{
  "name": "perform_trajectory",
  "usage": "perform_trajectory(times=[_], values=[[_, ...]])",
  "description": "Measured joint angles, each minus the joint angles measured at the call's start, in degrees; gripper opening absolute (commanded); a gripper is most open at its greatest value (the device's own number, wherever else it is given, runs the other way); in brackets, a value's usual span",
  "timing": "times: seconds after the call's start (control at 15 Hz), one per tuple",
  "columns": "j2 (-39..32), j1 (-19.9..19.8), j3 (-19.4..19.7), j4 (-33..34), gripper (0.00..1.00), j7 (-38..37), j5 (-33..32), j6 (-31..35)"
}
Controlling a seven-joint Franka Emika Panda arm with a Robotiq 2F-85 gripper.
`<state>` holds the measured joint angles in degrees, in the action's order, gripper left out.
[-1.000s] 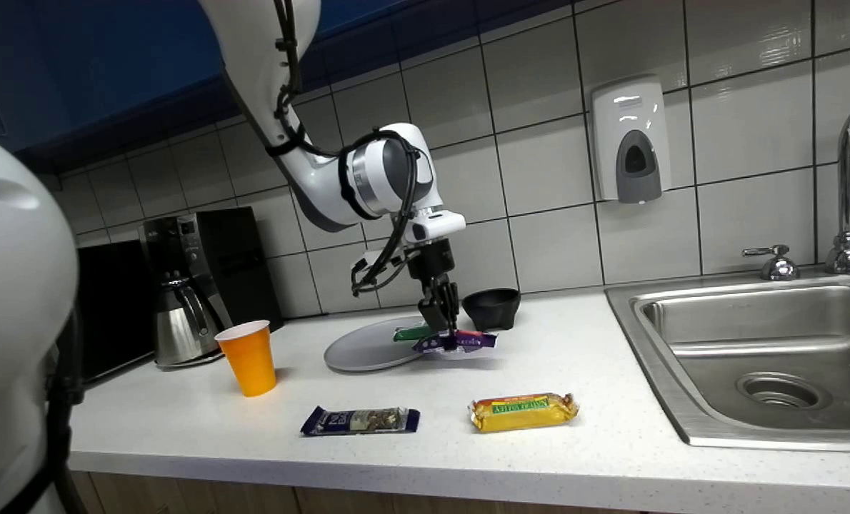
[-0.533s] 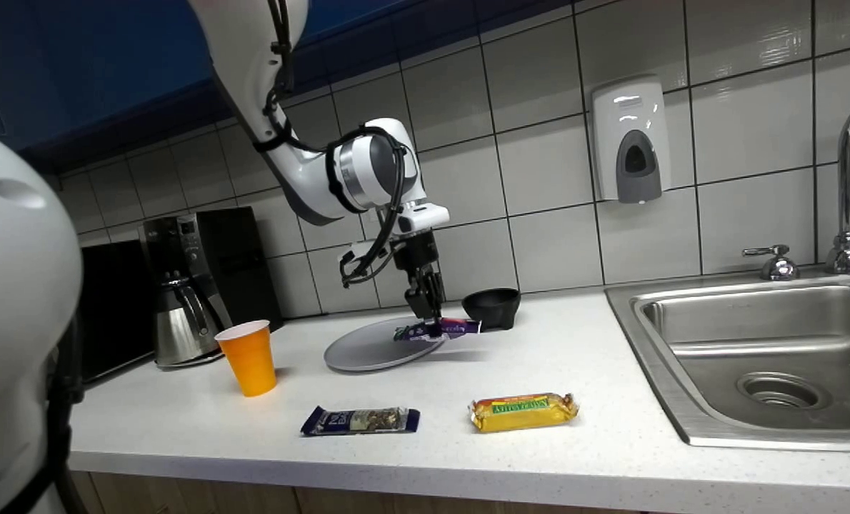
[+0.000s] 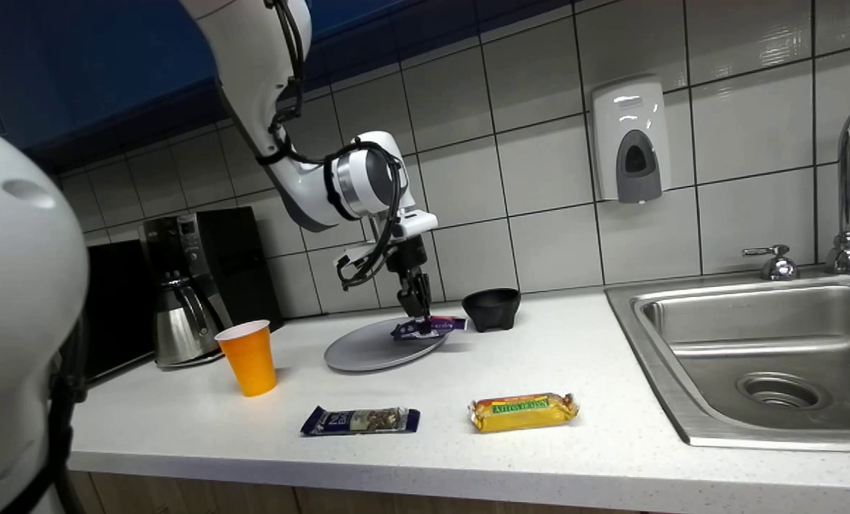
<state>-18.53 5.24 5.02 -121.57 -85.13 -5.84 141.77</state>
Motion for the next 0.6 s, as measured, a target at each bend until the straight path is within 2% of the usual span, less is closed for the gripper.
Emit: perform_trajectory(times=[0.6], values=[[-8.4, 3.1, -0.2, 9.0, 0.04, 0.0, 0.3, -0.2]])
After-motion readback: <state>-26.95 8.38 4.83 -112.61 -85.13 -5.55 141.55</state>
